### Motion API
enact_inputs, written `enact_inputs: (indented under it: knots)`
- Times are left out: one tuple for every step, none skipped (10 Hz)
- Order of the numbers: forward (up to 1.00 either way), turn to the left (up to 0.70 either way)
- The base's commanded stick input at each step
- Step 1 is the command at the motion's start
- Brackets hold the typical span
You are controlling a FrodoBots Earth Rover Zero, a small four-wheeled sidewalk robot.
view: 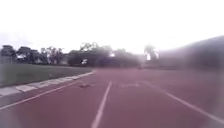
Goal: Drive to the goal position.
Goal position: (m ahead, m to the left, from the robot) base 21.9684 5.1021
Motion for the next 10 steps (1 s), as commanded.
enact_inputs:
  knots:
    - [0.70,0.00]
    - [0.70,0.00]
    - [0.70,0.00]
    - [0.70,0.00]
    - [0.70,0.00]
    - [0.70,-0.04]
    - [0.70,-0.16]
    - [0.70,-0.24]
    - [0.70,-0.28]
    - [0.70,-0.28]
